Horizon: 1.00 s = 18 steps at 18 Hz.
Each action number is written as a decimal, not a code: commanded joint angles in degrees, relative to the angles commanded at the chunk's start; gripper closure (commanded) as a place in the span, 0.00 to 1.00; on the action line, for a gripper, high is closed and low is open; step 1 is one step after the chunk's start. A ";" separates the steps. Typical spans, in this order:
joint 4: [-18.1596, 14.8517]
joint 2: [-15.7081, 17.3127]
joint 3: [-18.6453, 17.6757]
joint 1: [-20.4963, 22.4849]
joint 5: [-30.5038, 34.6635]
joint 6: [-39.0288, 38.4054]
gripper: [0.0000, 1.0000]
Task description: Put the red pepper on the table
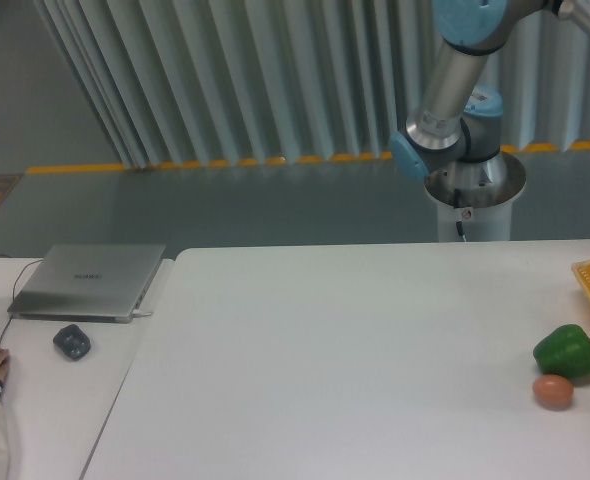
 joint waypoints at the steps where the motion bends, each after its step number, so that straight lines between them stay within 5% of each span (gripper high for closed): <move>1: 0.09 0.00 -0.27 -0.09 0.09 0.17 0.00; 18: 0.35 -0.17 -0.44 0.35 0.00 -0.08 0.00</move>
